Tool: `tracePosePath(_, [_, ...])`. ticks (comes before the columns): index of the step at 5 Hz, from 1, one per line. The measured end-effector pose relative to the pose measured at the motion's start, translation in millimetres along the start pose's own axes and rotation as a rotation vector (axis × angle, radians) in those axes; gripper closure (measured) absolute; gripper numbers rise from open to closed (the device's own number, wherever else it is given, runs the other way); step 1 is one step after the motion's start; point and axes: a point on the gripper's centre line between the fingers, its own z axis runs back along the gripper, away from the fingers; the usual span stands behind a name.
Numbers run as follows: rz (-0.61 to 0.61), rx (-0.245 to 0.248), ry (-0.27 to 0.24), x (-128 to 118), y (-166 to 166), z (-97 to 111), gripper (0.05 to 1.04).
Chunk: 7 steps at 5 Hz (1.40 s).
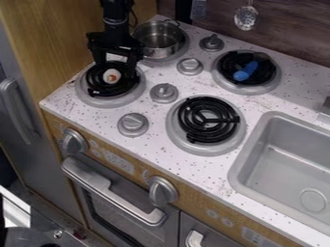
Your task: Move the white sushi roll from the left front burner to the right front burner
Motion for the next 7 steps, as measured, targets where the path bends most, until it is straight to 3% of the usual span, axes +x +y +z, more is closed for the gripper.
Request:
tracePosePath(1, [0.009, 0.017, 0.005, 1.6, 3.1, -3.4, 0.116])
tracePosePath(3, [0.011, 0.031, 0.025, -1.9, 4.0, -7.6, 0.616])
tracePosePath(4, [-0.005, 0.034, 0.04, -3.7, -1.6, -6.6, 0.718])
tracePosePath(5, [-0.01, 0.043, 0.013, -12.9, -12.5, 15.4, 0.756])
tracePosePath(6, [-0.076, 0.034, -0.059, -21.5, -51.6, 45.5, 0.759])
tracePosePath(7, [-0.138, 0.015, -0.064, -36.2, -88.1, 52.6, 0.759])
